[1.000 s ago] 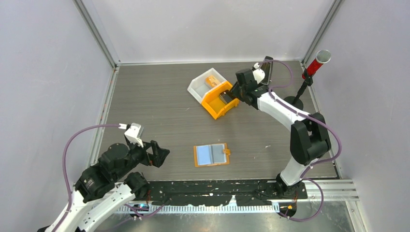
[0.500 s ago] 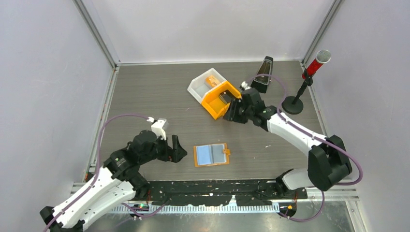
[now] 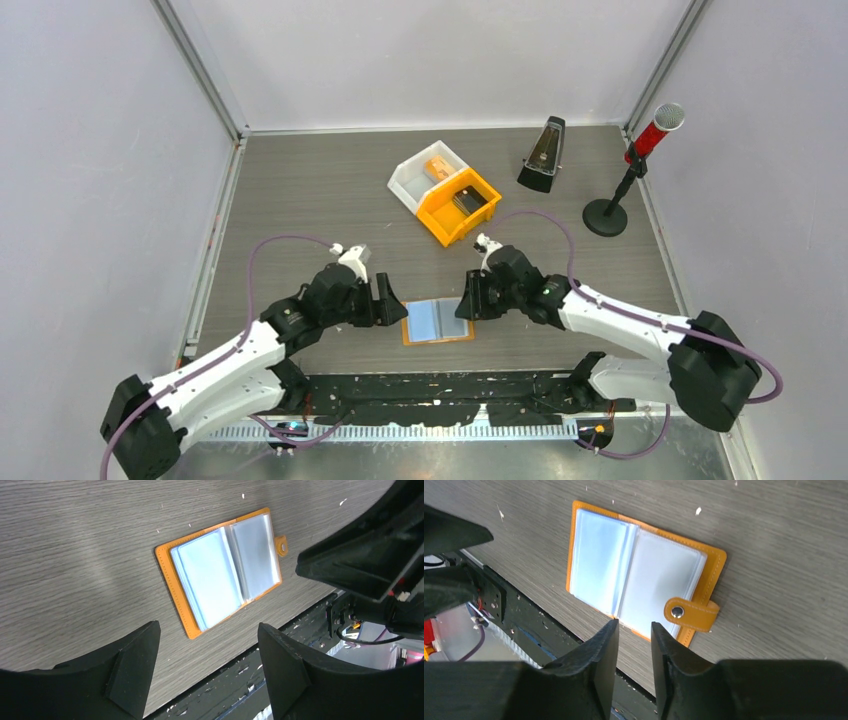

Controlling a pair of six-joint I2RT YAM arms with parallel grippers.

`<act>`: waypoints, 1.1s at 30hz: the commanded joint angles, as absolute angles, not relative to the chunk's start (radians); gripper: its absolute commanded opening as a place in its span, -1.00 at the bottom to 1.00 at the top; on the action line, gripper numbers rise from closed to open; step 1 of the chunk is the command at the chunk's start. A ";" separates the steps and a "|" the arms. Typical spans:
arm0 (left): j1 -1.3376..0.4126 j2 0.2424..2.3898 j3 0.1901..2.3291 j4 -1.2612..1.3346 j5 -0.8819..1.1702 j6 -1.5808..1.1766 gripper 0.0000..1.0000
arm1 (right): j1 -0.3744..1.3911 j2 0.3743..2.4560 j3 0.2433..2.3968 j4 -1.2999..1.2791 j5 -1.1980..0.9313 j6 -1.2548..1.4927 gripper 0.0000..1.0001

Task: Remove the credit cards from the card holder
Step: Remove the credit card from the card holder.

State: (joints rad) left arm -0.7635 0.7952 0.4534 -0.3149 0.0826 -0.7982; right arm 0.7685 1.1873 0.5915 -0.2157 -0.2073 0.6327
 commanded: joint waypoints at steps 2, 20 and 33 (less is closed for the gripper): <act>-0.762 0.874 0.438 -0.163 0.087 -0.839 0.41 | 0.808 1.094 0.500 -0.139 -0.165 0.685 -0.34; -0.762 1.007 0.376 -0.006 0.186 -0.859 0.24 | 0.829 1.135 0.478 -0.122 -0.089 0.713 -0.42; -0.762 1.061 0.357 0.063 0.224 -0.832 0.12 | 0.841 1.201 0.513 -0.145 -0.046 0.709 -0.41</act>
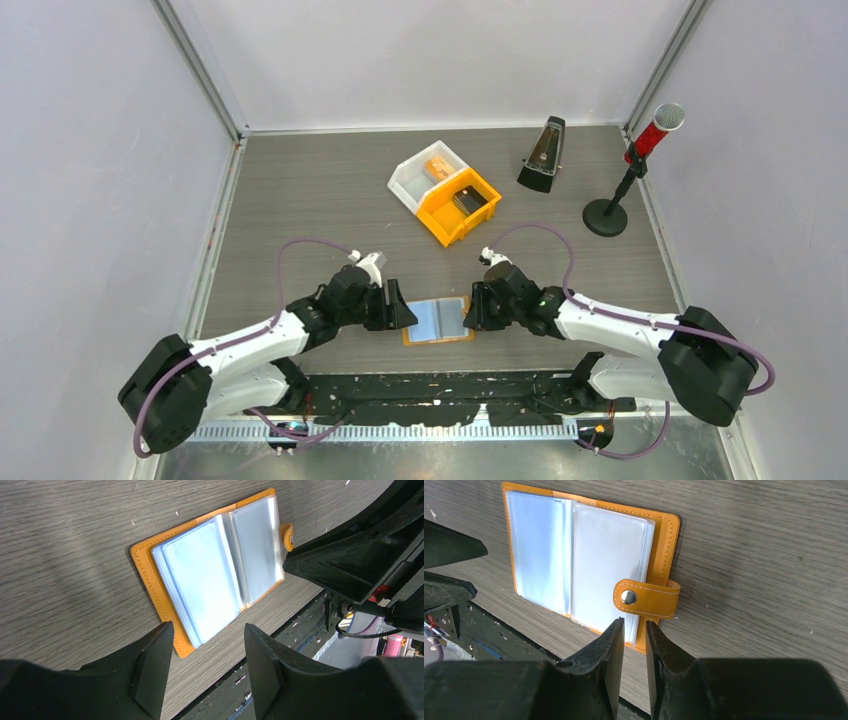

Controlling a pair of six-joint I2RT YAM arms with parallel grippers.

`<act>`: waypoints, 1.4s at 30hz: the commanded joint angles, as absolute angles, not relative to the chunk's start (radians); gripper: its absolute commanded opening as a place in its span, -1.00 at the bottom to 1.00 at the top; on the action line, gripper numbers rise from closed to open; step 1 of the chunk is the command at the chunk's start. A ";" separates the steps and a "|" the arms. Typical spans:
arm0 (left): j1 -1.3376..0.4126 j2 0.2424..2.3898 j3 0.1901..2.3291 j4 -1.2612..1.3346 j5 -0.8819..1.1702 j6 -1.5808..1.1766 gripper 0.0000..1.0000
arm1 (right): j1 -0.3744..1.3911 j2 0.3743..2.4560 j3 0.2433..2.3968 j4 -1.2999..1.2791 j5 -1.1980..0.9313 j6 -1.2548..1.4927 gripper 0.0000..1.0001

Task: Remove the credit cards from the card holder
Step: Remove the credit card from the card holder.

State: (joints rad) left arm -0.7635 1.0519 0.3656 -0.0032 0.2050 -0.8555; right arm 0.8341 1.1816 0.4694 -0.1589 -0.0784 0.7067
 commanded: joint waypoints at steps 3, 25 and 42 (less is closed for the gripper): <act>-0.762 1.072 0.359 0.065 0.231 -0.826 0.10 | 0.843 1.223 0.516 -0.124 -0.045 0.712 -0.42; -0.762 1.187 0.356 0.135 0.300 -0.787 -0.06 | 0.848 1.253 0.510 -0.075 0.015 0.709 -0.76; -0.762 1.212 0.363 0.150 0.326 -0.800 -0.10 | 0.857 1.112 0.535 -0.005 -0.071 0.678 -0.89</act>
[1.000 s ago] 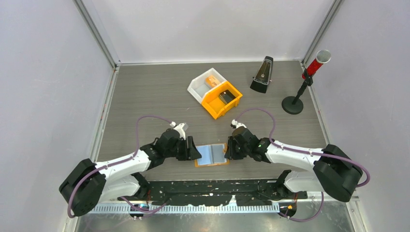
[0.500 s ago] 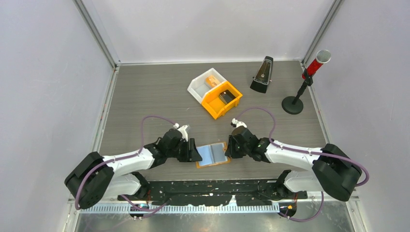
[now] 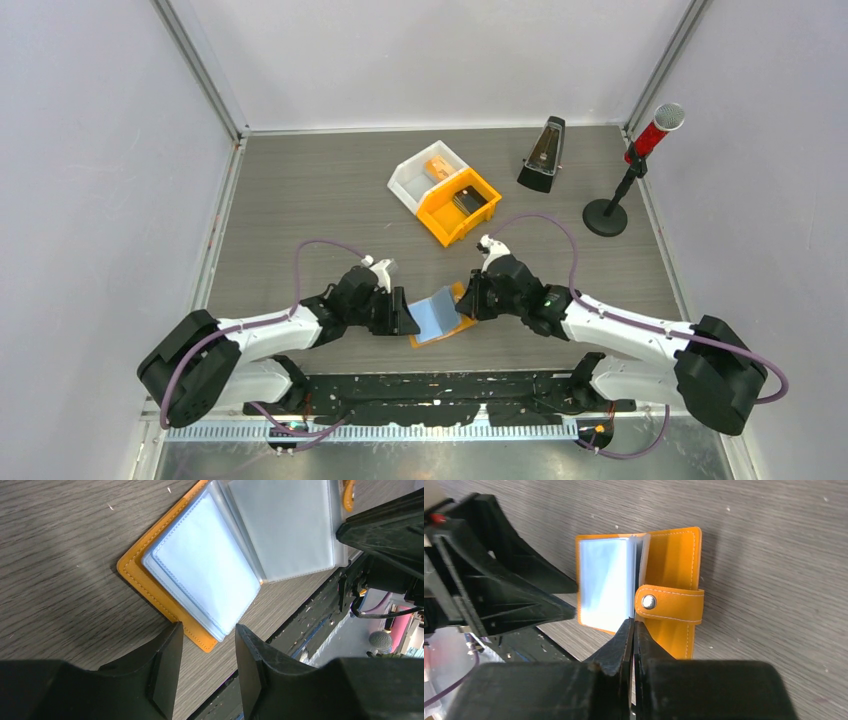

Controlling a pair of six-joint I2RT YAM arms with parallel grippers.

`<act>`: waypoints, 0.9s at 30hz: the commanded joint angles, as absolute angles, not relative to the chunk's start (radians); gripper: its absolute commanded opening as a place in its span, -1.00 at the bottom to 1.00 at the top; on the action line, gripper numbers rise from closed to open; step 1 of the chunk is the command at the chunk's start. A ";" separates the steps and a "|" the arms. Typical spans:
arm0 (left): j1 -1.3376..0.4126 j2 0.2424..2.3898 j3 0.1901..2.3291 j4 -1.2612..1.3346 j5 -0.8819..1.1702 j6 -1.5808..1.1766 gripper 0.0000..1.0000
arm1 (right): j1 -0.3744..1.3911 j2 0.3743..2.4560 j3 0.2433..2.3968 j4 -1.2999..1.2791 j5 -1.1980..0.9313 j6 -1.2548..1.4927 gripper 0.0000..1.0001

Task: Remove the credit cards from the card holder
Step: Remove the credit card from the card holder.

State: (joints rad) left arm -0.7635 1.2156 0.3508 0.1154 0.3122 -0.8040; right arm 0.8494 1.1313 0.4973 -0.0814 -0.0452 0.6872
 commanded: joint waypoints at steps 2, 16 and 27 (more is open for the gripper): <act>-0.762 1.211 0.364 0.152 0.332 -0.805 -0.10 | 0.858 1.124 0.535 0.030 -0.084 0.686 -0.90; -0.762 1.200 0.361 0.149 0.335 -0.810 -0.10 | 0.884 1.181 0.549 0.063 -0.128 0.705 -0.90; -0.762 1.171 0.359 0.116 0.315 -0.798 -0.10 | 0.891 1.192 0.518 0.161 -0.184 0.742 -0.89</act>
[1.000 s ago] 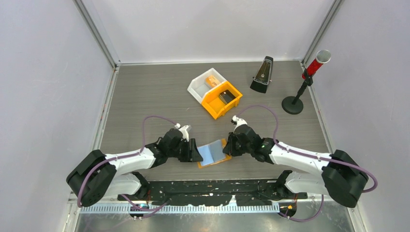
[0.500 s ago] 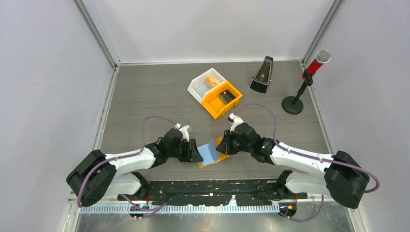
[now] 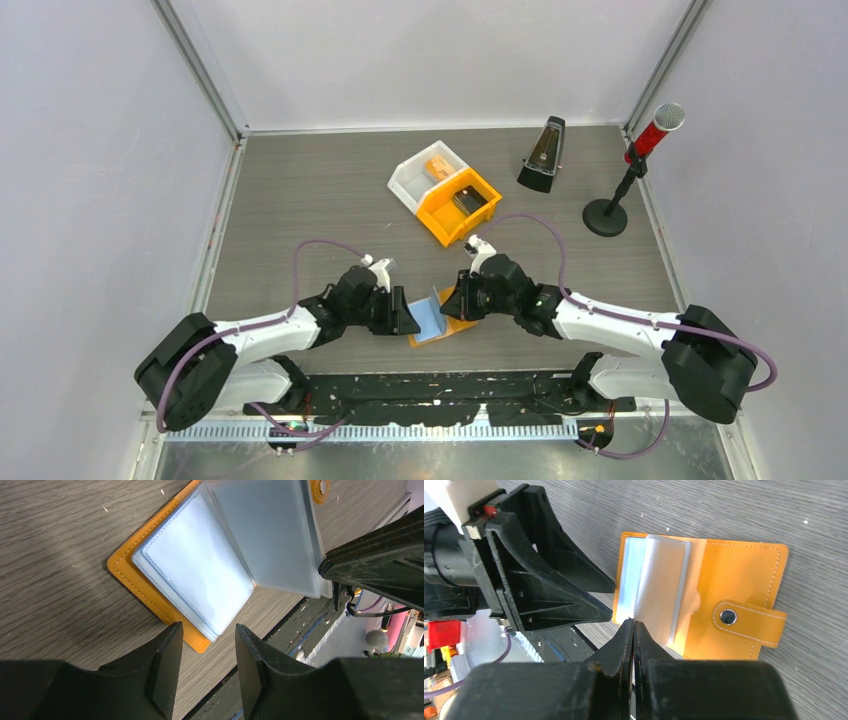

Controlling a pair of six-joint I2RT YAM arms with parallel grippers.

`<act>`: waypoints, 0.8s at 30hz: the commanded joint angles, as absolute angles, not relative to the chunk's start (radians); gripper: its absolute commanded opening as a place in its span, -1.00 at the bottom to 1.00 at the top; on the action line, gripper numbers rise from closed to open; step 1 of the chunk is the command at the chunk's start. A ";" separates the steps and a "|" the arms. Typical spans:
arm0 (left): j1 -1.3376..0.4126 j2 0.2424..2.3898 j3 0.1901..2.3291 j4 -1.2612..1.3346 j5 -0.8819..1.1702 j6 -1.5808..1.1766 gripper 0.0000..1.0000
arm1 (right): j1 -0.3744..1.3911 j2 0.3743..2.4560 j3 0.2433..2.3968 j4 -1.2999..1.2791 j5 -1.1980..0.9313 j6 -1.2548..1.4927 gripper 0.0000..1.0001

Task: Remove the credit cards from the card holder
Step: Remove the credit card from the card holder.

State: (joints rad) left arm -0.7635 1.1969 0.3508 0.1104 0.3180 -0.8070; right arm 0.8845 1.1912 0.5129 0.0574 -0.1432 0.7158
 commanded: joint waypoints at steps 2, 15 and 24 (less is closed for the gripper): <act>-0.762 1.166 0.359 0.114 0.312 -0.794 -0.09 | 0.891 1.204 0.515 0.177 -0.194 0.750 -0.90; -0.762 1.117 0.360 0.065 0.286 -0.786 -0.03 | 0.891 1.292 0.502 0.232 -0.194 0.782 -0.89; -0.762 1.025 0.367 0.003 0.223 -0.801 0.05 | 0.891 1.304 0.485 0.270 -0.211 0.800 -0.89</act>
State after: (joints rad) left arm -0.7635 1.0721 0.3508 0.0254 0.2596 -0.8043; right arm 0.8864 1.2987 0.4919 0.2295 -0.2073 0.7933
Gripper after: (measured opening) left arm 0.520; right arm 0.067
